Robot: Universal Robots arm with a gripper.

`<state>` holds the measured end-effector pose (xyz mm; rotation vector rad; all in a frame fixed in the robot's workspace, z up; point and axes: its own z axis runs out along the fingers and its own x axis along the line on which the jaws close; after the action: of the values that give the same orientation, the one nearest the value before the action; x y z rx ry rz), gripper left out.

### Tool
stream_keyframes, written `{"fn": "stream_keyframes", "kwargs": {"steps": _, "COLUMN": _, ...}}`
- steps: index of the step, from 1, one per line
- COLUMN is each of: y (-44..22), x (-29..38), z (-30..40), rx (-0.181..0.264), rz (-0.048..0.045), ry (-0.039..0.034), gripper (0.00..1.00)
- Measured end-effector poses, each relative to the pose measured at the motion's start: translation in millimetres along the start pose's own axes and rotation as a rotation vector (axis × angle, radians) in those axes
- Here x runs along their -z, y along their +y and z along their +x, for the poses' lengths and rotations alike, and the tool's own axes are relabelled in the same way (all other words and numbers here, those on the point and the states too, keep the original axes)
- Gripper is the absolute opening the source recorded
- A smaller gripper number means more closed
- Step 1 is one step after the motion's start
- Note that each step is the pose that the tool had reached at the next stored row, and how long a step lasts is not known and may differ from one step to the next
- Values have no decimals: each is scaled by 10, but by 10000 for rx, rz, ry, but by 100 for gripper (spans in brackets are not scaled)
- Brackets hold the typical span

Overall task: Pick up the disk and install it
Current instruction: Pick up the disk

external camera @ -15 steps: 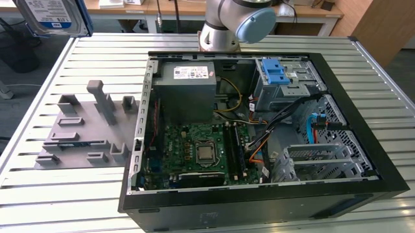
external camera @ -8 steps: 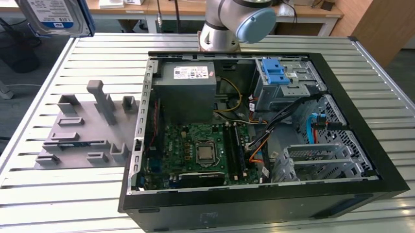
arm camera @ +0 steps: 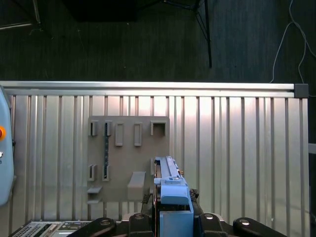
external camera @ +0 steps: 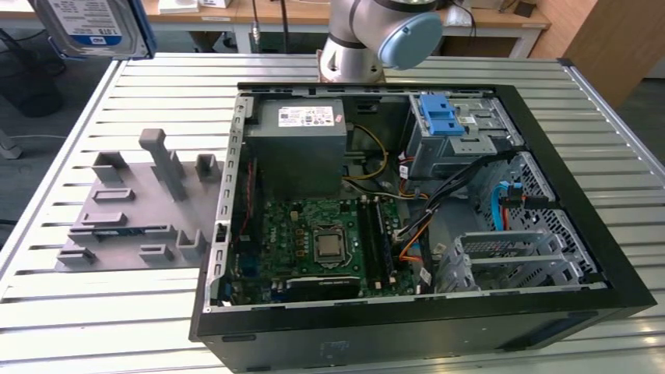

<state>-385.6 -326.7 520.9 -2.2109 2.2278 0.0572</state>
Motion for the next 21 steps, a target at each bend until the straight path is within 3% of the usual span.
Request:
{"fn": "stream_keyframes", "kwargs": {"steps": 19, "y": -90, "x": 2, "z": -1, "rx": 0, "rz": 0, "ry": 0, "gripper": 36}}
{"fn": "stream_keyframes", "kwargs": {"steps": 21, "y": -134, "x": 4, "z": -1, "rx": 0, "rz": -1, "ry": 0, "gripper": 36}}
